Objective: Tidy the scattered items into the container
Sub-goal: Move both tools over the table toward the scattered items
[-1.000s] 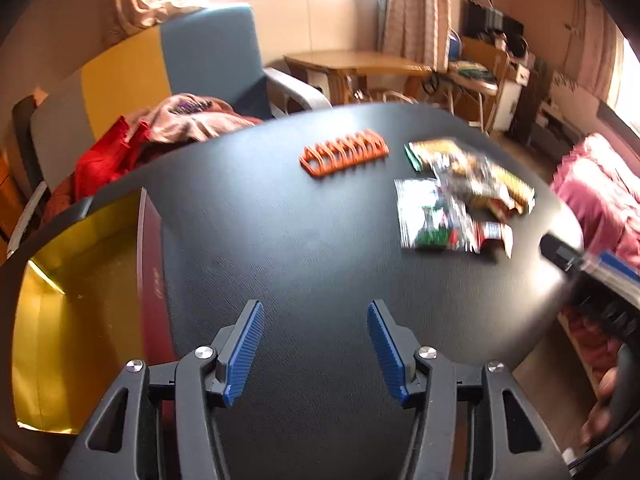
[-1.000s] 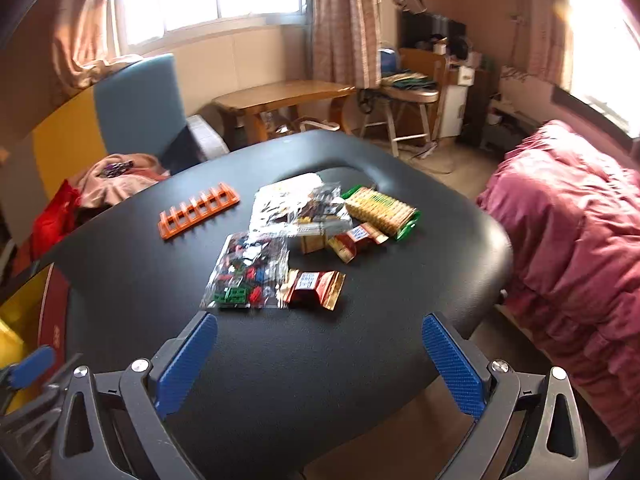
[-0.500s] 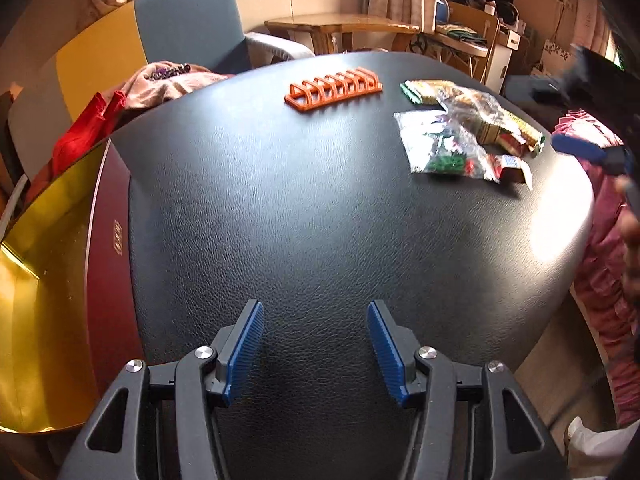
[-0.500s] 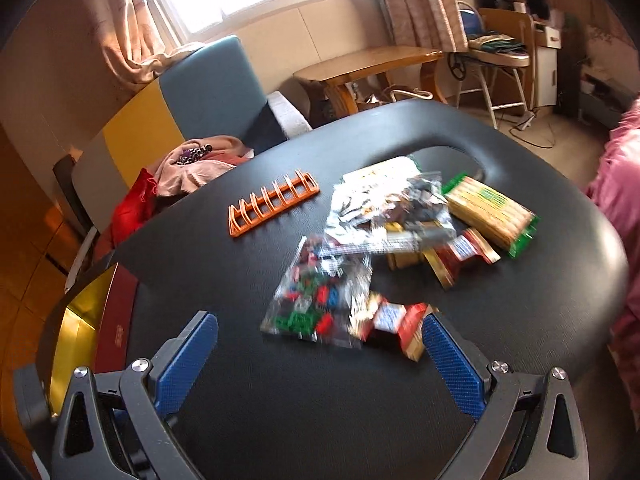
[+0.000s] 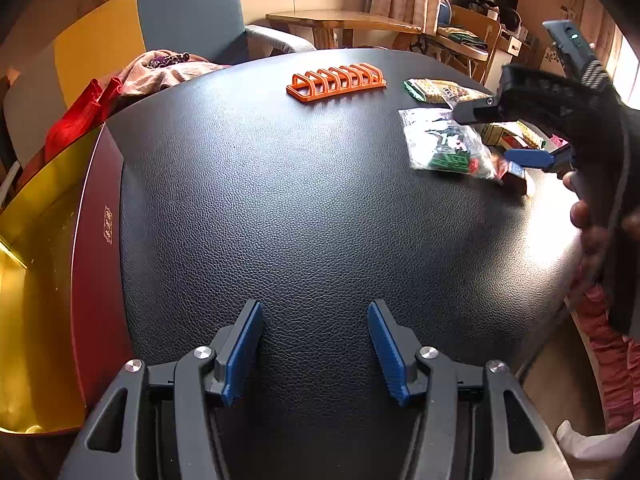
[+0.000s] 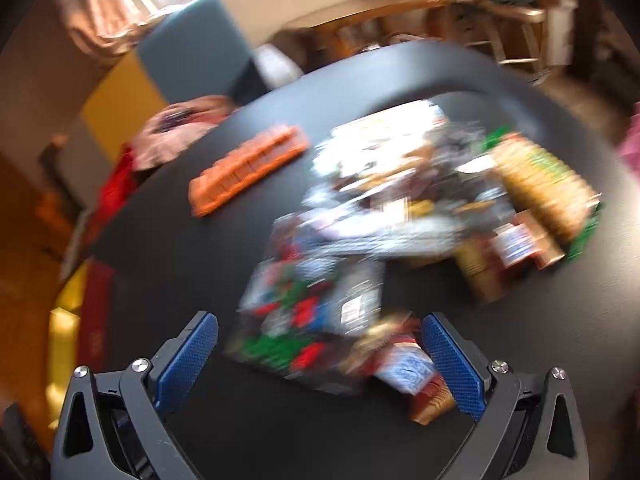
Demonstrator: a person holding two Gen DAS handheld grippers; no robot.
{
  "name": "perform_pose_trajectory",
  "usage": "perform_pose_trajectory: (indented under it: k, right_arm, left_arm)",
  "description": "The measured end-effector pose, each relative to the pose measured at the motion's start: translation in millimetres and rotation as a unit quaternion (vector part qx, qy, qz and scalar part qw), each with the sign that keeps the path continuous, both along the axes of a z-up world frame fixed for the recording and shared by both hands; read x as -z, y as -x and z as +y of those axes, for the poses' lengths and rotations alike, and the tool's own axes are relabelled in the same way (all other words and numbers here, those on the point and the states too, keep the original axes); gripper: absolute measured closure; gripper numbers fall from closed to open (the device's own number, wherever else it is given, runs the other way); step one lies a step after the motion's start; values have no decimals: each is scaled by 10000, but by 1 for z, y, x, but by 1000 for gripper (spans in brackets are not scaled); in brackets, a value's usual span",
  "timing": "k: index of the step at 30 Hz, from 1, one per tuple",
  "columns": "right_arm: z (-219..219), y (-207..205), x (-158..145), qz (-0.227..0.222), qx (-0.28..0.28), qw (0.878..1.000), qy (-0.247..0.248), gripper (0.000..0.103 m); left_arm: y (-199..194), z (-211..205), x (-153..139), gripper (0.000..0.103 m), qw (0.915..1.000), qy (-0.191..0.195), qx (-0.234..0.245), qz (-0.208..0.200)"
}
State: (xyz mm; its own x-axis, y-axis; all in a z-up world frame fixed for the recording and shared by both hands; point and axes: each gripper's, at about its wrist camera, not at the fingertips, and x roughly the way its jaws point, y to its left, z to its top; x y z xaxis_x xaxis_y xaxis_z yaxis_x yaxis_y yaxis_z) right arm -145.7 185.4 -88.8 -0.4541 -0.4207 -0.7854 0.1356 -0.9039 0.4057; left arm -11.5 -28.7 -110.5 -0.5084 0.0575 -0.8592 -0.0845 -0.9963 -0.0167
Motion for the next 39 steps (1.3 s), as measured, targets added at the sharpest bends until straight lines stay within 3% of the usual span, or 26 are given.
perform_pose_trajectory:
  k: [3,5,9,13,18,25,29,31,36,39]
  right_arm:
    - [-9,-12,-9,21,-402,9972,631,0]
    - [-1,-21,-17,131,-336,9965,754,0]
    - [30,-34,-26,214,58,9975,677,0]
    - [47,-42,-25,276,277,9990,233,0]
    - [40,-47,-18,271,73,9993,-238,0]
    - [28,-51,-19,437,-119,9988,-185,0]
    - [28,-58,-22,528,-81,9981,-320,0]
    - [29,-65,-23,558,-78,9975,-417,0]
    - [33,-79,-20,585,-73,9958,-694,0]
    - [38,-84,-19,585,-25,9957,-712,0]
  left_arm:
    - [-1,-1,0,47,10000,17,17,12]
    - [0,-2,0,47,10000,-16,0,5]
    - [-1,-3,-1,47,10000,1,-18,20]
    - [-2,-3,-1,47,10000,24,-11,39]
    - [-5,-6,-2,47,10000,18,-34,16]
    - [6,-12,-20,47,9998,-102,-37,193]
    - [28,0,-36,47,9989,-170,322,281]
    - [42,7,-45,47,9970,-448,566,285]
    - [72,29,-60,43,9922,-673,986,345]
    - [90,48,-58,40,9871,-812,1365,190]
